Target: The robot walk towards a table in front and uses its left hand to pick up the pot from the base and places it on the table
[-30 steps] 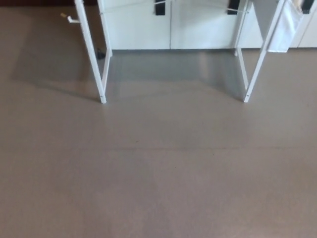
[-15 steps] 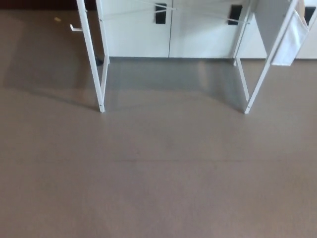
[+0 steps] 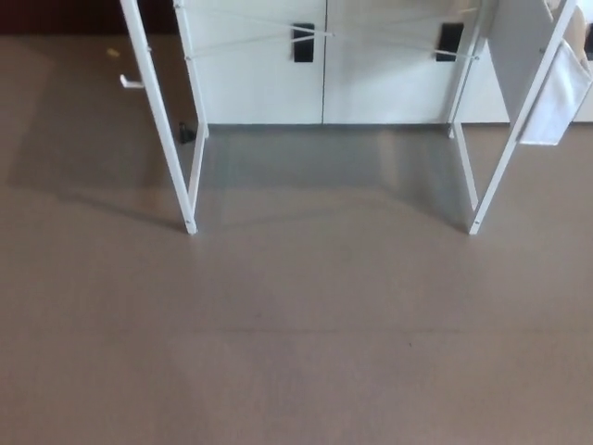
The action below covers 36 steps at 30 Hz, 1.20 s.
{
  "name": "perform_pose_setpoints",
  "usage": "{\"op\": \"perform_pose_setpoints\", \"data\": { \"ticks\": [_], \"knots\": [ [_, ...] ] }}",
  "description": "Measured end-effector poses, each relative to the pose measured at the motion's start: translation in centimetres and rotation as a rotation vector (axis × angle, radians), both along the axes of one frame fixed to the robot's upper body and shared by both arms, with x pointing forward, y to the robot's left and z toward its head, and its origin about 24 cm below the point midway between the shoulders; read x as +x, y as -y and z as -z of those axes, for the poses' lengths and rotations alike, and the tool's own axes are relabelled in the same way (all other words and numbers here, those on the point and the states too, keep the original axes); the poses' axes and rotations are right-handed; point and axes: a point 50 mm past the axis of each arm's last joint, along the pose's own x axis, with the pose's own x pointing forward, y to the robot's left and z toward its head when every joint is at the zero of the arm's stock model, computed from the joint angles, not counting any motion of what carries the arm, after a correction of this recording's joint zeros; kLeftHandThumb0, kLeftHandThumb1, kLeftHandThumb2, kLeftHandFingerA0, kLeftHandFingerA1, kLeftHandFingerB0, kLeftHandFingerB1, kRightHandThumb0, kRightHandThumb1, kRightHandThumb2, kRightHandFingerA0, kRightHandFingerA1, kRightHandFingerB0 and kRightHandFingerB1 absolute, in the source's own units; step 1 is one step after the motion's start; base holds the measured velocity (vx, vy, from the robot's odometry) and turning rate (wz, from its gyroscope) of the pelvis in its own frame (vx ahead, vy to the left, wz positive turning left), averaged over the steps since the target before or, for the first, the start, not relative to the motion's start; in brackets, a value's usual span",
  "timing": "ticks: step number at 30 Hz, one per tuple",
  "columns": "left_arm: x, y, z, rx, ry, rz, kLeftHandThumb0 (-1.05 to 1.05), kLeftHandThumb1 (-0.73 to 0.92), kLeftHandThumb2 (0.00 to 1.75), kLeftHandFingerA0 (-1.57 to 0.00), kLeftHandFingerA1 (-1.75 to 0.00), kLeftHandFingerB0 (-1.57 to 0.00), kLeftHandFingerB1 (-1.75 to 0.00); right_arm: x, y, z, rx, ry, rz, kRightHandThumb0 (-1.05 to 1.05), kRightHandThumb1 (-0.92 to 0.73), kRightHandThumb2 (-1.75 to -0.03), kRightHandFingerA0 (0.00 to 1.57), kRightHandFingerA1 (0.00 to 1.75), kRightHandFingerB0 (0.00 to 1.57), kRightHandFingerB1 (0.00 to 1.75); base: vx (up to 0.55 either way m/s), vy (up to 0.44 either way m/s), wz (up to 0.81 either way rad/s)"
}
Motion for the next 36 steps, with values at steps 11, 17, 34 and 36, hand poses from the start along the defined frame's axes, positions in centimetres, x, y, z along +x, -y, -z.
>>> {"op": "perform_pose_setpoints", "data": {
  "ticks": [11, 17, 34, 36],
  "knots": [
    [-0.8, -0.4, 0.0, -0.019, -0.013, -0.012, -0.11, 0.53, 0.55, -0.42, -0.43, -0.37, -0.34, -1.0, -0.1, 0.5, 0.009, -0.029, 0.010, -0.42, -0.53, -0.76, 0.58, 0.54, 0.42, 0.48, 0.26, 0.160, -0.13],
    [-0.7, -0.7, -0.2, -0.016, -0.011, -0.015, -0.15, 0.51, 0.55, -0.43, -0.43, -0.36, -0.34, -1.4, -0.1, 0.6, 0.010, -0.036, 0.014, -0.41, -0.53, -0.75, 0.58, 0.54, 0.42, 0.48, 0.27, 0.073, 0.09],
    [-0.7, -0.1, 0.1, -0.031, -0.019, -0.003, -0.15, 0.51, 0.55, -0.44, -0.43, -0.37, -0.34, -1.4, 0.3, 0.4, 0.006, -0.024, 0.039, -0.41, -0.53, -0.76, 0.55, 0.55, 0.41, 0.48, 0.30, -0.112, 0.12],
    [-0.7, -0.1, 0.1, -0.031, -0.019, -0.002, -0.14, 0.51, 0.55, -0.43, -0.43, -0.36, -0.35, -1.5, 0.3, 0.4, 0.006, -0.026, 0.040, -0.33, -0.63, -0.58, 0.63, 0.45, 0.46, 0.38, 0.27, 0.148, -0.16]
  ]
}}
